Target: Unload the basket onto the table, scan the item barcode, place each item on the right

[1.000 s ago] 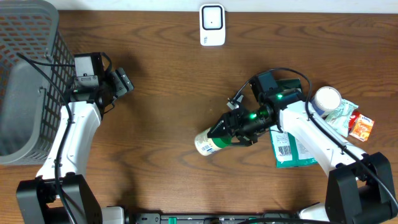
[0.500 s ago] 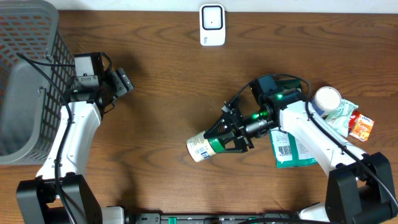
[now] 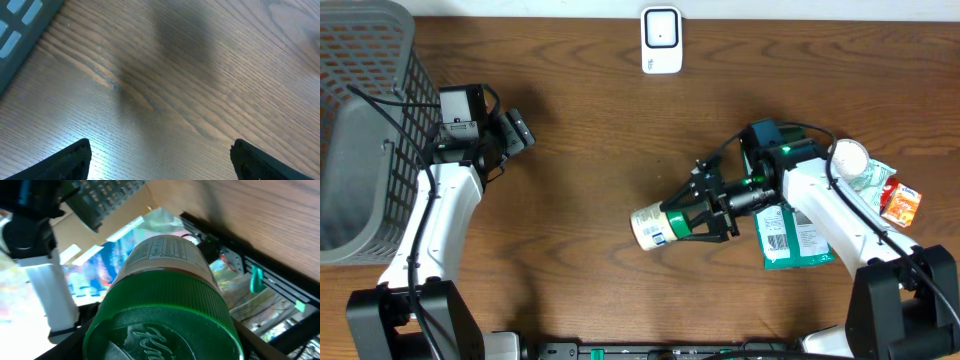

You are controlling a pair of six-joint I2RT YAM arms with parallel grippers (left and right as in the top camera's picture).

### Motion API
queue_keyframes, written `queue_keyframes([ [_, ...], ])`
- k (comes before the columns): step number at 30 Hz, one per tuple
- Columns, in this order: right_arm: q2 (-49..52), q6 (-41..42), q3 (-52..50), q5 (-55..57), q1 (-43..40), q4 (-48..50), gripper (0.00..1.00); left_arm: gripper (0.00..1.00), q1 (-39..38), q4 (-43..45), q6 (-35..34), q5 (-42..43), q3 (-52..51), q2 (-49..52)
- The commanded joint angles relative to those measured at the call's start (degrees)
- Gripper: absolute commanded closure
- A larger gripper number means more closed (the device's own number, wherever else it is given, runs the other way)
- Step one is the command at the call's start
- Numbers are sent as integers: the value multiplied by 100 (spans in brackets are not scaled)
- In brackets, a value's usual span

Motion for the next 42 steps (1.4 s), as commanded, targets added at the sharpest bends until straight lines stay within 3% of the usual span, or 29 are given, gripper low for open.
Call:
queue_keyframes([
  [1, -79, 44, 142, -625, -101, -17, 99, 11, 13, -11, 33, -72, 66, -7],
  [28, -79, 151, 142, -713, -319, 72, 99, 11, 13, -11, 33, -72, 66, -7],
  [34, -79, 151, 142, 715, -332, 496, 99, 11, 13, -11, 33, -72, 66, -7],
  [40, -79, -564, 142, 4065, -332, 1172, 99, 11, 13, -11, 33, -72, 66, -7],
  [42, -79, -699, 142, 4566, -332, 1386, 99, 11, 13, -11, 33, -72, 66, -7],
])
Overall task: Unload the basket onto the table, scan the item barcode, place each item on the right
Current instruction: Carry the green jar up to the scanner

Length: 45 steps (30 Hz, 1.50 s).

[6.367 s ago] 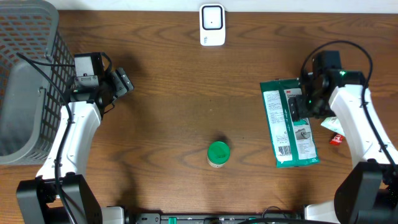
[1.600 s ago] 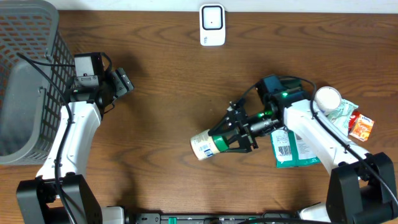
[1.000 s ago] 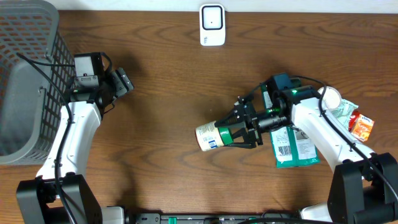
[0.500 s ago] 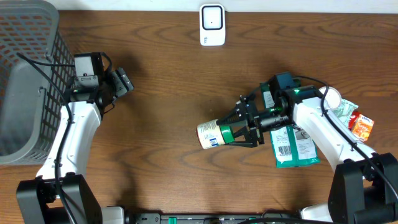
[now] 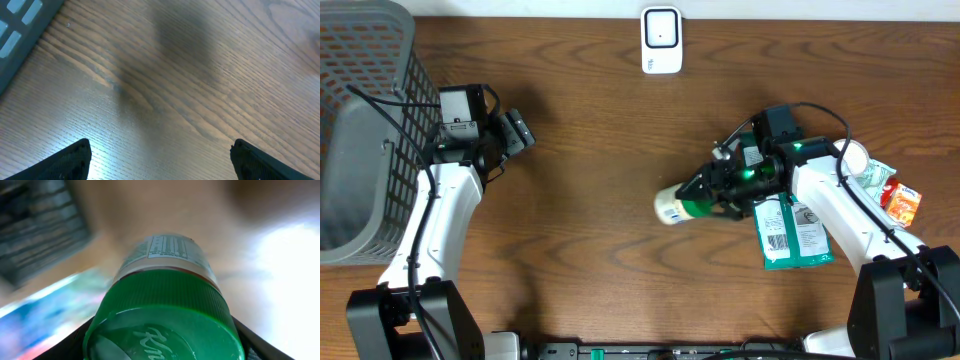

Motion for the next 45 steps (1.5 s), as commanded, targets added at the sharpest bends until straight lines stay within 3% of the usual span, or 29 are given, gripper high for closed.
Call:
queue_keyframes([
  [1, -79, -566, 120, 1519, -46, 299, 99, 11, 13, -11, 33, -72, 66, -7],
  [9, -223, -1207, 149, 2297, -7, 992, 99, 11, 13, -11, 33, -72, 66, -7],
  [18, -1794, -1805, 164, 5021, 509, 986, 99, 11, 13, -11, 33, -72, 66, -7],
  [27, -3226, -1823, 164, 4843, 669, 1008, 99, 11, 13, -11, 33, -72, 66, -7],
  [39, -1982, -2273, 162, 5180, 1215, 3211, 99, 11, 13, -11, 33, -72, 66, -7],
  [45, -1158, -3530, 162, 6253, 1751, 4653, 99, 11, 13, -11, 33, -72, 66, -7],
])
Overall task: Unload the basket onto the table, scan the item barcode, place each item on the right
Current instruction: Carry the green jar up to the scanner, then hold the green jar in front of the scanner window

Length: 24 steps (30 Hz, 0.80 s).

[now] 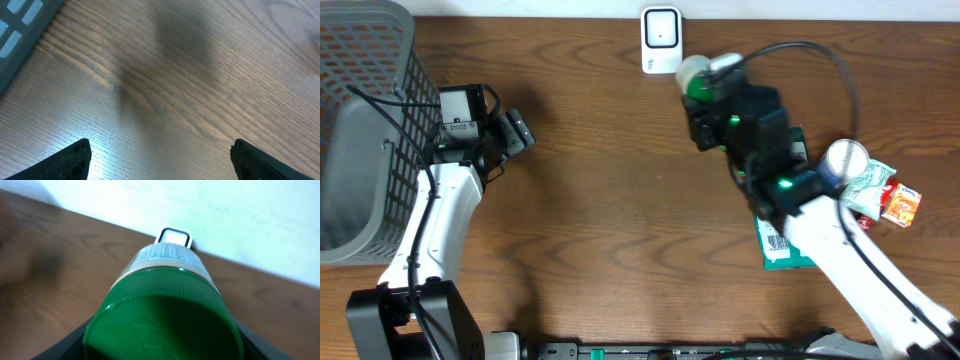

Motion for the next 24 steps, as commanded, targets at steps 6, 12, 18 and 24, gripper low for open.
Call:
queue_keyframes([
  [6, 516, -2124, 116, 2343, 629, 2050, 99, 11, 13, -13, 33, -72, 66, -7],
  [12, 1113, -2817, 116, 2494, 732, 3298, 99, 11, 13, -13, 33, -72, 66, -7],
  [18, 2229, -4122, 116, 2758, 730, 5222, 99, 11, 13, -13, 33, -72, 66, -7],
  [24, 3429, -4677, 131, 2776, 647, 7473, 99, 11, 13, -13, 33, -72, 66, -7],
])
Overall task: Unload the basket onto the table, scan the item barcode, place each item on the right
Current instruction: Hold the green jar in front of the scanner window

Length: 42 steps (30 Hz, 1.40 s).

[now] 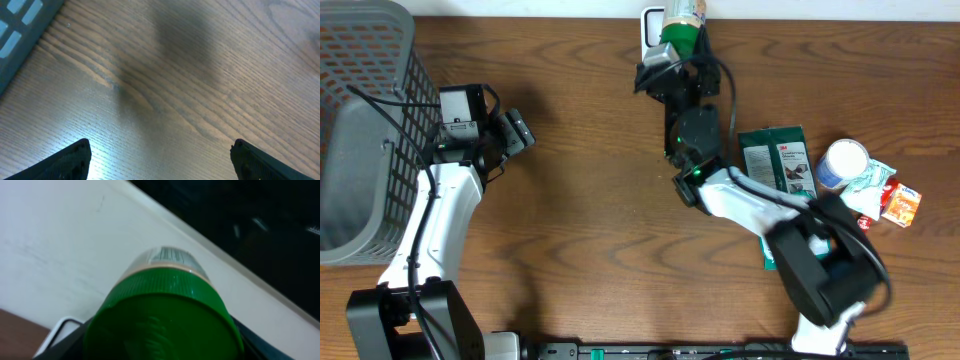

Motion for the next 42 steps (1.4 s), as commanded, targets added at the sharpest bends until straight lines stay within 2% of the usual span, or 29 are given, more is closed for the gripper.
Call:
queue_keyframes([
  [1, 514, -503, 116, 15, -72, 579, 99, 11, 13, -9, 33, -74, 66, -7],
  [6, 1102, 671, 313, -46, -269, 608, 99, 11, 13, -9, 33, -74, 66, -7],
  [9, 1370, 1027, 553, -116, -411, 463, 99, 11, 13, -9, 33, -74, 66, -7],
  [22, 2157, 1464, 2396, -986, -710, -1102, 99, 11, 13, -9, 33, -74, 66, -7],
  [27, 2695, 1456, 3032, -979, -713, -1272, 99, 11, 13, -9, 33, -74, 66, -7],
  [42, 3012, 1856, 3154, -992, -741, -1633, 99, 11, 13, -9, 33, -74, 66, -7],
])
